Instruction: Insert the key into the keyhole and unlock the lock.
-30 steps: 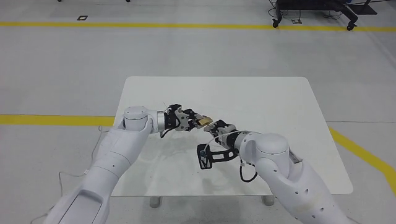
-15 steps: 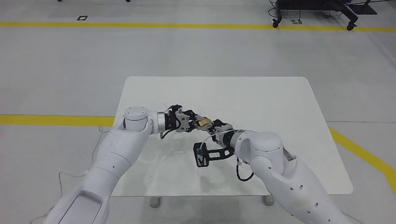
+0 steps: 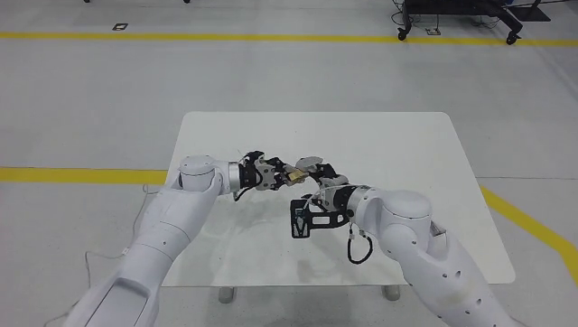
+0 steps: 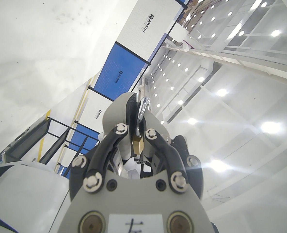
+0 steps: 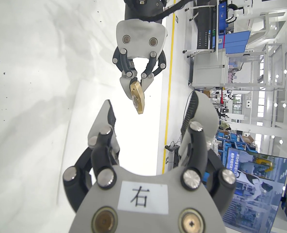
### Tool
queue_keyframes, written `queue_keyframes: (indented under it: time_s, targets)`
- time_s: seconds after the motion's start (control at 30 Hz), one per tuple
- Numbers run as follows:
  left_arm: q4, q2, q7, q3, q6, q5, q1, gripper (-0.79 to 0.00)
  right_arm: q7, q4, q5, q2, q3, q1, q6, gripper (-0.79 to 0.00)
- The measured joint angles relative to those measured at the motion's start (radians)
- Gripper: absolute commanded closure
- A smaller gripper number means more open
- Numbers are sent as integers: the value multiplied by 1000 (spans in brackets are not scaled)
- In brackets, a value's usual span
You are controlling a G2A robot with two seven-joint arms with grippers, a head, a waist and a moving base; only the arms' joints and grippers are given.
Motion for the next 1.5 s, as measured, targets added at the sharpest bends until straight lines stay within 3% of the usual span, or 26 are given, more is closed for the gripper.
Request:
queue_keyframes:
  time_s: [0.23,0.27,0.33,0.5,0.67,0.93,1.5]
  targets:
    - [2,-1,27,-8,4,-20,1,0,0,0,-1,0,-1,0,-1,-785]
    - [1,-1,32,-10,-1,-22,1,0,-3,2,2,0,1,-2,2,-600]
    - [-11,1,51,-17,-43,-11,2,0,-56,19,59,0,25,-15,25,0]
    - [-64,11,104,-36,-224,55,35,0,-268,100,278,13,115,-21,-65,0]
    - [-92,16,112,-49,-247,58,57,0,-364,180,363,29,135,-7,-181,0]
    - [-125,21,119,-52,-272,87,79,0,-301,312,441,38,81,56,-159,0]
    - [-170,29,138,-52,-331,159,103,0,-183,360,562,25,29,110,-58,0]
